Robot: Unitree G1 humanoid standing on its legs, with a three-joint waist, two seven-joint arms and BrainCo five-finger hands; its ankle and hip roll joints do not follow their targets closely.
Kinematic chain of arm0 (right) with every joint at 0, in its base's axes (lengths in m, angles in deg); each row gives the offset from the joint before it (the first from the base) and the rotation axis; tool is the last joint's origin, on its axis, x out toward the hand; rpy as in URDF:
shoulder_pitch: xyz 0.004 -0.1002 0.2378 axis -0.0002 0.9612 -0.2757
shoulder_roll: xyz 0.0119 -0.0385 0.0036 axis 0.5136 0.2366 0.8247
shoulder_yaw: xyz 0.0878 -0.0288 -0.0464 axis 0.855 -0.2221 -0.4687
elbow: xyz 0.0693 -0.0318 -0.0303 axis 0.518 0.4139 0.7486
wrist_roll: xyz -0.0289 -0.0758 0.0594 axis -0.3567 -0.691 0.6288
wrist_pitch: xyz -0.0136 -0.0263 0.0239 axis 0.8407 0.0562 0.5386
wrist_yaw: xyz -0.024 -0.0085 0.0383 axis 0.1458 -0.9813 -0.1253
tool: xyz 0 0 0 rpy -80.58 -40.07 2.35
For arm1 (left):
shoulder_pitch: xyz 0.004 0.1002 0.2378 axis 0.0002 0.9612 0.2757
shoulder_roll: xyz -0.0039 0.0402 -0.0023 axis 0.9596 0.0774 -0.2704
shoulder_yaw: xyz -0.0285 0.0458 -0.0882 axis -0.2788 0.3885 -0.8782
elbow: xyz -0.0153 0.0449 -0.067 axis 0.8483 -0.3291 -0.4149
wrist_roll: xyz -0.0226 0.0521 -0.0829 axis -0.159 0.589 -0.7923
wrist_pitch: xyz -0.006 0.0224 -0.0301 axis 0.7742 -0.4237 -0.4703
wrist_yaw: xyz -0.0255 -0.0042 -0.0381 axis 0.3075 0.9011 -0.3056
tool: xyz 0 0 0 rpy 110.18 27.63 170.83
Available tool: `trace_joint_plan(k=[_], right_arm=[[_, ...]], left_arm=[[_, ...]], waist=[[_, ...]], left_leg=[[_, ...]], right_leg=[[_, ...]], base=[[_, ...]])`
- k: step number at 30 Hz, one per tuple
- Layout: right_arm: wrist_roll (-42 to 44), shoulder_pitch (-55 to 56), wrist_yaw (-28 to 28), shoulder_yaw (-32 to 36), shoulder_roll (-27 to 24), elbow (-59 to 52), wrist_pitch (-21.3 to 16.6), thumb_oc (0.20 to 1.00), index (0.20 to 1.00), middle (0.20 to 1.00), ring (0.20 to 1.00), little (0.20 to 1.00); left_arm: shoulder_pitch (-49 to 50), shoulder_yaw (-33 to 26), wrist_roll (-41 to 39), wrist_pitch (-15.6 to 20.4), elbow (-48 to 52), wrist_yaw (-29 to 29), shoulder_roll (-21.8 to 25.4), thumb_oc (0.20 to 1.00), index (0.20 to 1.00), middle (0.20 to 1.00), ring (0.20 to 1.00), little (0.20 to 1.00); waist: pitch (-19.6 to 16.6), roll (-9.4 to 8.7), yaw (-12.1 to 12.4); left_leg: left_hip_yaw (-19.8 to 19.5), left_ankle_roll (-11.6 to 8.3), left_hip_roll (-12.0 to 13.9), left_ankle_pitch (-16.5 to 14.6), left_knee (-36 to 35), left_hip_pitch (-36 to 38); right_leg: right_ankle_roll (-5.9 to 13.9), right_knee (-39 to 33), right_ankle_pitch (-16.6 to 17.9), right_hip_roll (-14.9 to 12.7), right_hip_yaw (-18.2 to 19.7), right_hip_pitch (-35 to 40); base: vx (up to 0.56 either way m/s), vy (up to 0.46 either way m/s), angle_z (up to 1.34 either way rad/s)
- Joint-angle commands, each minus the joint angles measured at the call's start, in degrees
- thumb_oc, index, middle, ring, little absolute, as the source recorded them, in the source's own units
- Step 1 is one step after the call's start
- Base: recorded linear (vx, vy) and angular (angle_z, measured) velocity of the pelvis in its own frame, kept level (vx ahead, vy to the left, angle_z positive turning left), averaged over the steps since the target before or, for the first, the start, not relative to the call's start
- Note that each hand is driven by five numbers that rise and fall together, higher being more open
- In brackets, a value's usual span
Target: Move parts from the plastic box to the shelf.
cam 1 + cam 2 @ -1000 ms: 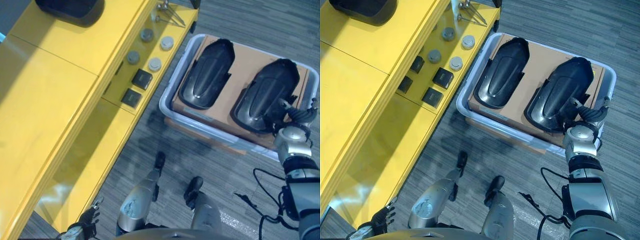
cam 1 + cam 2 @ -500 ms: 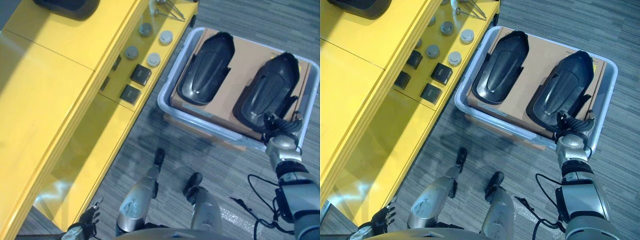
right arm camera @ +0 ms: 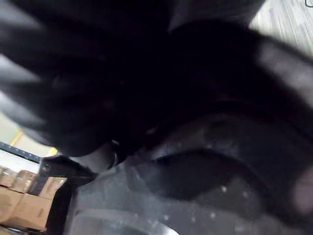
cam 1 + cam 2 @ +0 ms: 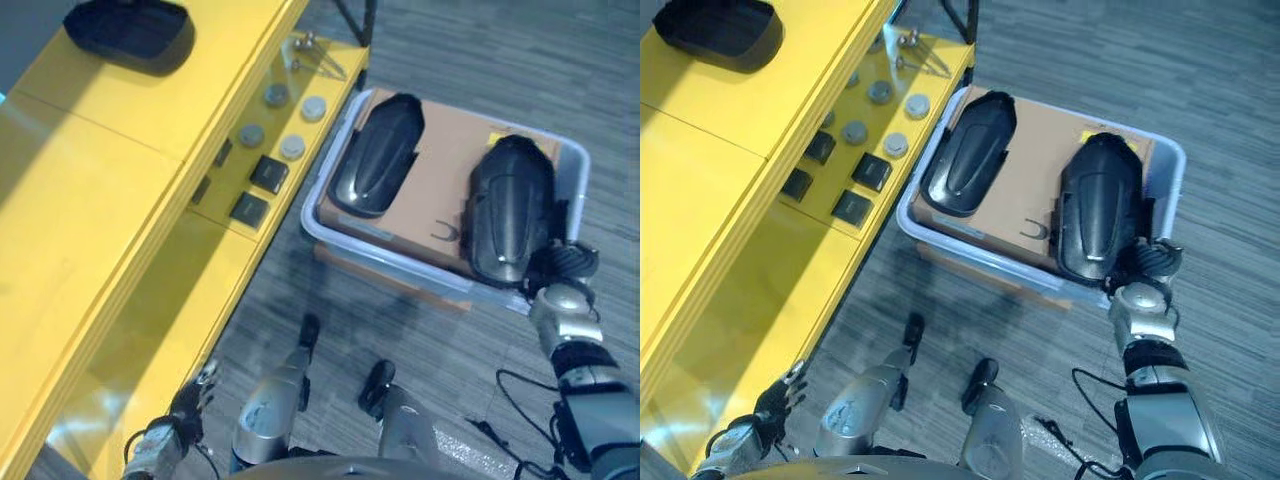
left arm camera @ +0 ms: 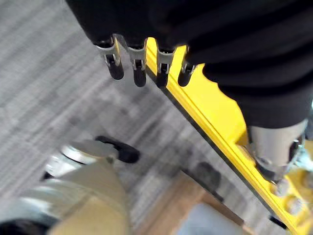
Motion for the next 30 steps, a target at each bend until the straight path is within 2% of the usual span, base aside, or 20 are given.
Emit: trace_joint_plan(k=[1,2,4,5,7,9,12,18,22,24,26,30], right_arm=[[-0.09,0.85,0.78,-0.26,-0.25,-10.17,-4.33,0.2,0.2,0.2,0.2,0.2],[-2.6,3.47,-1.07,-1.06,1.75,-15.83,-3.01,0.2,0.2,0.2,0.2,0.2],[-4.57,5.03,-4.31,-4.97,4.82,-21.44,-1.8,0.2,0.2,0.2,0.2,0.2],[-6.08,3.96,-6.29,-9.33,7.73,-22.21,-1.5,0.2,0.2,0.2,0.2,0.2],[-7.68,2.83,-6.79,-12.66,9.88,-20.88,-1.45,0.2,0.2,0.2,0.2,0.2],[-7.66,2.2,-6.82,-13.92,10.66,-19.86,-1.42,0.2,0.2,0.2,0.2,0.2],[-5.18,2.48,-6.53,-18.22,15.25,-17.99,-1.8,0.2,0.2,0.2,0.2,0.2],[-6.01,3.43,-6.6,-20.92,17.92,-17.31,-2.59,0.2,0.2,0.2,0.2,0.2],[-6.4,4.0,-6.48,-21.13,17.73,-18.5,-1.66,0.2,0.2,0.2,0.2,0.2],[-7.06,4.13,-5.84,-21.04,17.48,-18.42,-2.17,0.2,0.2,0.2,0.2,0.2],[-7.3,3.91,-5.05,-20.56,17.14,-18.46,-2.34,0.2,0.2,0.2,0.2,0.2],[-5.94,3.83,-4.1,-18.23,14.98,-21.21,-1.4,0.2,0.2,0.2,0.2,0.2]], left_arm=[[0.21,-0.1,-2.06,-1.82,11.68,0.81,3.92,1.0,1.0,1.0,1.0,1.0],[-0.54,-0.57,-3.75,-6.2,19.09,1.45,4.95,1.0,1.0,1.0,1.0,1.0],[-4.84,0.37,-4.54,-13.07,26.56,2.49,4.44,1.0,1.0,1.0,1.0,1.0],[-11.37,3.7,-10.61,-18.98,29.68,1.86,2.16,1.0,1.0,1.0,1.0,1.0],[-16.55,6.95,-16.81,-22.37,28.98,3.64,-0.92,1.0,1.0,1.0,1.0,1.0],[-18.6,8.07,-18.43,-23.26,28.21,4.36,-2.18,1.0,1.0,1.0,1.0,1.0],[-23.85,13.75,-20.84,-27.59,26.3,6.03,-6.93,1.0,1.0,1.0,1.0,1.0],[-24.12,17.3,-19.01,-28.24,24.17,10.66,-8.85,1.0,1.0,1.0,1.0,1.0],[-23.65,16.14,-16.03,-27.56,23.04,11.2,-8.06,1.0,1.0,1.0,1.0,1.0],[-23.67,15.18,-11.57,-25.53,22.27,11.35,-7.32,1.0,1.0,1.0,1.0,1.0],[-23.7,14.16,-10.72,-25.06,22.79,12.7,-6.74,1.0,1.0,1.0,1.0,1.0],[-23.33,11.47,-9.22,-26.2,24.63,13.02,-4.36,1.0,1.0,1.0,1.0,1.0]], waist=[[-3.09,-2.74,0.09],[-4.34,-2.92,-0.46],[-7.5,-3.3,-1.52],[-10.77,-3.59,-3.05],[-12.75,-3.73,-4.47],[-13.35,-3.85,-4.99],[-15.28,-4.32,-7.38],[-16.25,-4.6,-8.62],[-16.68,-4.68,-8.82],[-16.89,-4.67,-8.67],[-17.02,-4.55,-8.41],[-17.08,-4.42,-8.14]], left_leg=[[3.72,-1.33,0.77,-11.2,8.62,-0.24],[4.1,-1.31,0.99,-11.48,8.58,1.46],[4.95,-1.43,1.61,-11.66,8.06,4.53],[5.84,-1.64,1.98,-11.46,6.81,6.94],[6.61,-1.64,2.11,-11.32,5.77,8.52],[6.82,-1.64,2.09,-11.26,5.4,9.0],[8.21,-1.44,2.15,-11.32,4.26,10.59],[9.31,-1.12,2.3,-11.72,3.91,11.35],[9.84,-1.05,2.35,-11.98,4.01,11.52],[10.0,-1.03,2.39,-11.99,3.86,11.69],[9.92,-1.05,2.32,-11.93,3.7,11.83],[9.59,-1.1,2.21,-11.92,3.64,12.11]], right_leg=[[4.5,-16.17,10.25,-2.13,1.68,6.16],[4.46,-16.94,10.5,-2.02,2.22,7.82],[4.33,-18.48,11.07,-1.67,3.0,10.63],[4.3,-20.2,11.61,-1.21,3.8,12.48],[4.39,-21.08,11.94,-0.87,4.48,13.35],[4.42,-21.4,12.0,-0.72,4.83,13.63],[4.6,-22.28,12.07,-0.15,6.21,14.24],[4.57,-22.51,11.77,0.17,7.21,14.35],[4.58,-22.61,11.61,0.18,7.54,14.35],[4.61,-22.75,11.57,0.21,7.48,14.5],[4.64,-22.96,11.6,0.23,7.32,14.75],[4.77,-22.88,11.58,0.21,7.17,15.01]], base=[[0.12,-0.06,-0.29],[0.15,-0.05,-0.36],[0.23,-0.061,-0.56],[0.25,-0.057,-0.39],[0.13,-0.027,-0.14],[0.04,-0.018,-0.36],[0.01,-0.014,-0.21],[0.0,-0.001,-0.11],[0.0,0.002,-0.01],[0.01,0.007,-0.05],[0.02,0.011,-0.04],[0.02,0.009,-0.03]])
